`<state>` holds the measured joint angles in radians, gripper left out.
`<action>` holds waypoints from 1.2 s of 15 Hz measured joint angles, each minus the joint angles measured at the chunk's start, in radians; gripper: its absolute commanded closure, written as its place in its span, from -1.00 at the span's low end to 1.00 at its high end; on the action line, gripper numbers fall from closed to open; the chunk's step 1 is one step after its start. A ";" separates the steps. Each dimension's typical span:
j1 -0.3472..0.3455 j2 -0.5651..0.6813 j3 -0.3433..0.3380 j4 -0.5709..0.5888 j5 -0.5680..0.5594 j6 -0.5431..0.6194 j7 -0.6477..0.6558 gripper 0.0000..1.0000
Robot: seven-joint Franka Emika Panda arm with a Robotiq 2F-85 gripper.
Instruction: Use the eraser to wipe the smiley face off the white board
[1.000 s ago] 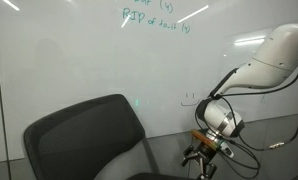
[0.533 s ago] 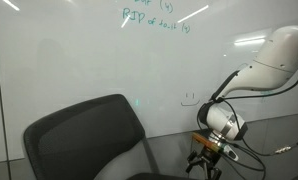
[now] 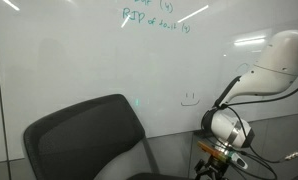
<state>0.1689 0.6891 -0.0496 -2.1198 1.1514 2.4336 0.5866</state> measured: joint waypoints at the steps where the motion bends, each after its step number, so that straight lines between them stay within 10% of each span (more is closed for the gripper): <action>1: 0.001 0.003 0.000 -0.002 -0.006 0.020 -0.003 -0.46; 7: 0.009 0.007 0.011 -0.007 -0.010 0.136 -0.049 0.35; 12: 0.024 0.002 0.023 -0.010 -0.086 0.149 -0.045 0.38; 18: 0.130 -0.137 -0.030 -0.091 -0.496 0.142 0.128 0.38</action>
<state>0.2990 0.5524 -0.0794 -2.2111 0.6558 2.5756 0.7141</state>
